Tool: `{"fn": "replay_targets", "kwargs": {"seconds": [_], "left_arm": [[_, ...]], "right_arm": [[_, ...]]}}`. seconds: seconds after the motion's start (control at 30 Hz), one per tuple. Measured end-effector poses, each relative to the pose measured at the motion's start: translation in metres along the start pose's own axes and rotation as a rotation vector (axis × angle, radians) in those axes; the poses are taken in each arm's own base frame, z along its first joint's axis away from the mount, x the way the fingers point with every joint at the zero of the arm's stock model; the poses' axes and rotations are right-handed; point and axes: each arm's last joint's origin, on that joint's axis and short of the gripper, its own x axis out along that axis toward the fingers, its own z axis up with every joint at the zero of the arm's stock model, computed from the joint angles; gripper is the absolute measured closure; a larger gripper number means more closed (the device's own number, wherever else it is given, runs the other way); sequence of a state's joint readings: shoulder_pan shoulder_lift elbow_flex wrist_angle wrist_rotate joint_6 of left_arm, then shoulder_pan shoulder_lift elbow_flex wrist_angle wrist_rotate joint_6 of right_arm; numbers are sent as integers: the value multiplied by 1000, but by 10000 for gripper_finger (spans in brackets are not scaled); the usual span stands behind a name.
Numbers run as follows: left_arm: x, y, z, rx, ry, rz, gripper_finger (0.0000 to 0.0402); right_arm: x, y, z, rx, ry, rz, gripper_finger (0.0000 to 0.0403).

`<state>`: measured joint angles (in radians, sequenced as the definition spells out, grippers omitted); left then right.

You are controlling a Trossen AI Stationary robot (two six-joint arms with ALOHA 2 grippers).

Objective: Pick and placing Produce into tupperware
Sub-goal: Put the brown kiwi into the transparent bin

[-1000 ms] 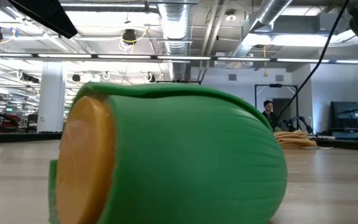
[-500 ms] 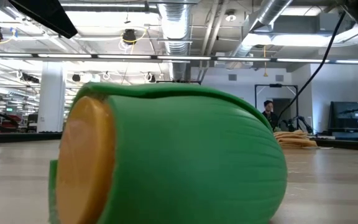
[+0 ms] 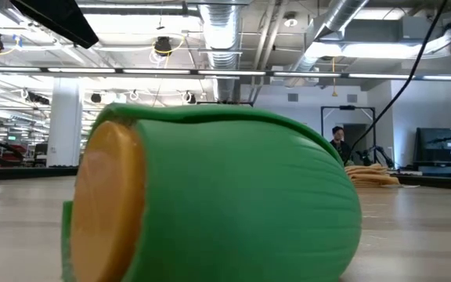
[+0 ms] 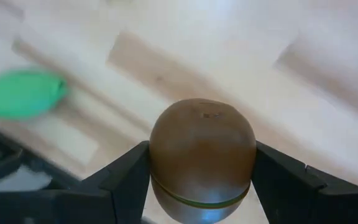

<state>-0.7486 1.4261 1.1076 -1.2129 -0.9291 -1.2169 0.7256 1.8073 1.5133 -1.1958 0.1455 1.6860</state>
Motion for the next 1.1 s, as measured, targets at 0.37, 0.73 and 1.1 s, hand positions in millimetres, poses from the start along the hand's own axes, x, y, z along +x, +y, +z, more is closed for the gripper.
{"fn": "replay_targets", "kwargs": {"seconds": [0.37,0.73,1.1], "left_arm": [[0,0,0,-23,-1,0,100],[0,0,1,-92,-21,7,100],[0,0,1,-173,-22,6,100]], "right_arm": [[-41,-30,29,26,-214,12,131],[-44,-33,81,-72,-326,-9,131],[-39,-35,148,-153,-451,-25,131]]}}
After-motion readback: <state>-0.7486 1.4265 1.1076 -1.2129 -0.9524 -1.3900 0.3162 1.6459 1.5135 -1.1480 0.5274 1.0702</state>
